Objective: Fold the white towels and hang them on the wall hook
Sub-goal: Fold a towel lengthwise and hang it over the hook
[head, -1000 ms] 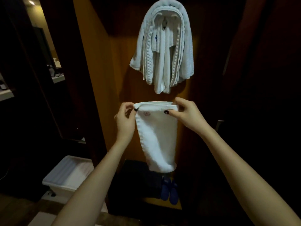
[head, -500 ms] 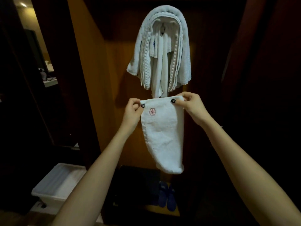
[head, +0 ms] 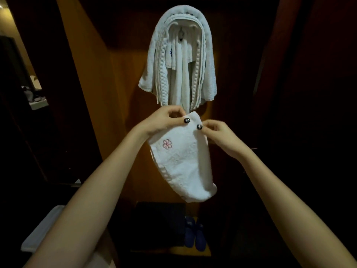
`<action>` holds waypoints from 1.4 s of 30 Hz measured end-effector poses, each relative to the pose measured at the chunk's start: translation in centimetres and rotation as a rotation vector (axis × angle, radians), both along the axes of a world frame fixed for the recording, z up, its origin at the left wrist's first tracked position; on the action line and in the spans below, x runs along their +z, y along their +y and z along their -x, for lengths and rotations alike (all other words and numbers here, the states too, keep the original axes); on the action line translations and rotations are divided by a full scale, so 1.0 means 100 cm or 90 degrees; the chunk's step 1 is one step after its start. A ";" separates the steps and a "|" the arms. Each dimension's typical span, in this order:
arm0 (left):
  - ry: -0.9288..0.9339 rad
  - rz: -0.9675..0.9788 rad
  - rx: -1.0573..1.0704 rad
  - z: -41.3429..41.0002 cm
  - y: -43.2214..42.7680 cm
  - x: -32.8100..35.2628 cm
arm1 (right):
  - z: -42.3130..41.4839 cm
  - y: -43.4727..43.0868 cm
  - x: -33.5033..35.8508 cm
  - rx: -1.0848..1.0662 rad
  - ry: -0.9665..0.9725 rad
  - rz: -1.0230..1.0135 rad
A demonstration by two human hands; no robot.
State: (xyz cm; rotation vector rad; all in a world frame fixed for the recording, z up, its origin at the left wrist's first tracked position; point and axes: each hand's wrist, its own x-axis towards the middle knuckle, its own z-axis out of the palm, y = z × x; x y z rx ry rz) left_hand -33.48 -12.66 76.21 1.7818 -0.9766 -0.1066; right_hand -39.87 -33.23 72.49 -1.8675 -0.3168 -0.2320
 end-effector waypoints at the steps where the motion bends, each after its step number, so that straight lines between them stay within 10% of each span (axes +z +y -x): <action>1: 0.001 0.009 0.002 -0.003 0.001 0.001 | 0.002 -0.005 -0.009 0.018 0.027 0.029; 13: 0.044 0.154 0.331 -0.065 0.015 -0.011 | 0.016 -0.057 -0.067 -0.100 0.128 0.133; 23: 0.088 0.222 0.319 -0.080 -0.003 -0.031 | 0.028 -0.079 -0.082 -0.331 0.128 0.073; 34: 0.152 0.278 0.322 -0.091 0.001 -0.042 | 0.035 -0.103 -0.073 -0.263 0.096 -0.335; 42: 0.087 0.220 0.229 -0.080 -0.011 -0.013 | 0.031 -0.108 -0.074 -0.388 0.150 0.065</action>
